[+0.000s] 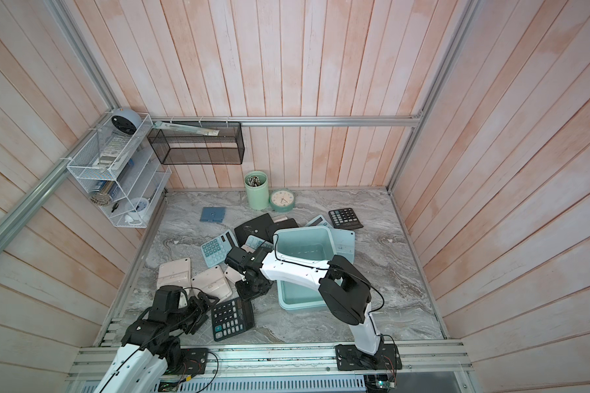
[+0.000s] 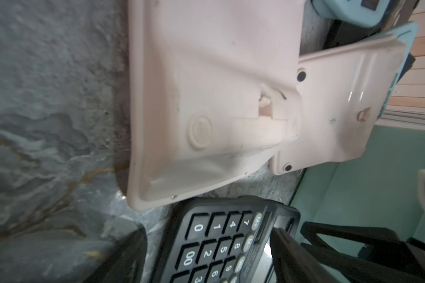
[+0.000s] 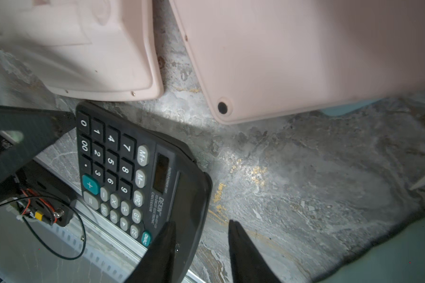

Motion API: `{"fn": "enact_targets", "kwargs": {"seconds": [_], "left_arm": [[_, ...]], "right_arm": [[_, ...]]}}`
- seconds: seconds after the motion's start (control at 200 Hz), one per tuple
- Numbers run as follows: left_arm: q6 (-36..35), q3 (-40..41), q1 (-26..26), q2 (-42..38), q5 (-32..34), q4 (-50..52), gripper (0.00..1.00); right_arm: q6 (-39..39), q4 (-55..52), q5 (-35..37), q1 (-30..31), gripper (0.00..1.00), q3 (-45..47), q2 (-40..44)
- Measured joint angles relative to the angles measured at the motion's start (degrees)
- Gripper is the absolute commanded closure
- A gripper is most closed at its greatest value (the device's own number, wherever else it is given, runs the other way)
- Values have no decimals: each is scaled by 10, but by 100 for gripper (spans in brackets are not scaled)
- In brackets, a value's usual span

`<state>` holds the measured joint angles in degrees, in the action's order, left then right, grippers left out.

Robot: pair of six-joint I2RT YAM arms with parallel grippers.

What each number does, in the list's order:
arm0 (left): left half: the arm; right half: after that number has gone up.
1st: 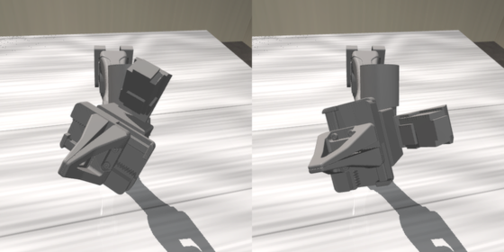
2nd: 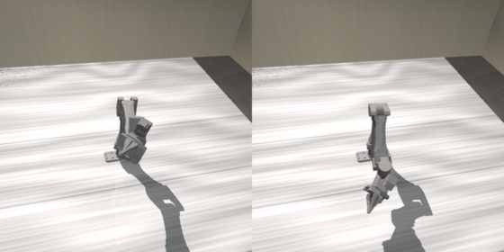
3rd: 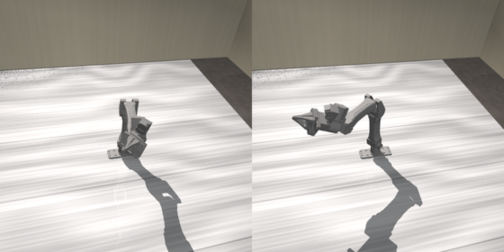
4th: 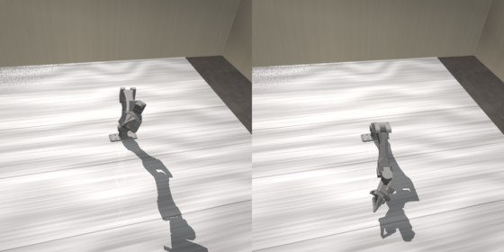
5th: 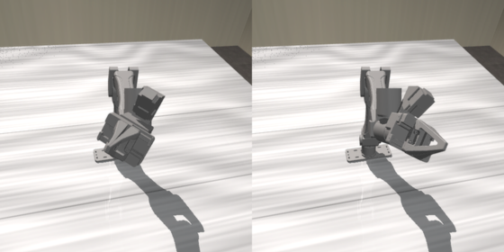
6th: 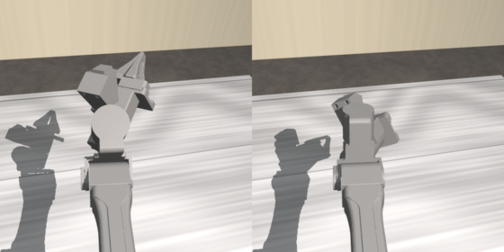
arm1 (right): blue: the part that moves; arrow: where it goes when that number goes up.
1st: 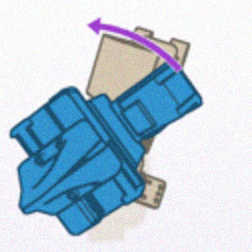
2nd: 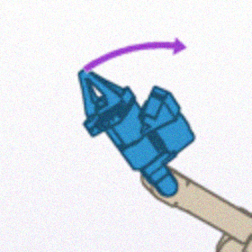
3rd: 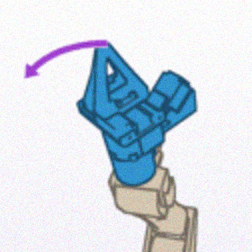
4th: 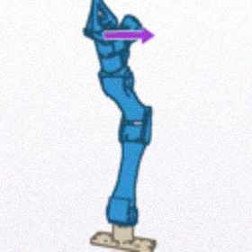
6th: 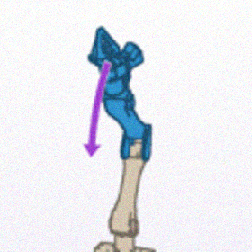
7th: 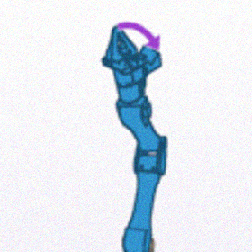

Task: Put the calculator in the storage box
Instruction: Pick up the calculator from the center of the board.

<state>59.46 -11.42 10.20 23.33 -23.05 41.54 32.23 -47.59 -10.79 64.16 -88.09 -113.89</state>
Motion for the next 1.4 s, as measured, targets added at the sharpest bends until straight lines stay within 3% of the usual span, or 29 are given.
{"fn": "enact_targets", "kwargs": {"seconds": [0.28,0.475,0.65,1.03,1.205,1.4], "left_arm": [[22,17,7,0,-27,-41,21],[33,19,11,5,-27,-51,21],[34,20,13,6,-26,-53,21],[33,21,14,9,-23,-60,21],[33,21,15,11,-21,-65,21],[17,11,16,13,-10,-55,19]], "right_arm": [[13,31,-42,0,58,19,-4],[35,64,-68,-1,69,54,-4],[51,81,-81,-6,71,67,-1],[94,198,-124,-26,85,148,59],[104,247,-141,-34,100,167,76],[104,251,-142,-37,100,172,85]]}}
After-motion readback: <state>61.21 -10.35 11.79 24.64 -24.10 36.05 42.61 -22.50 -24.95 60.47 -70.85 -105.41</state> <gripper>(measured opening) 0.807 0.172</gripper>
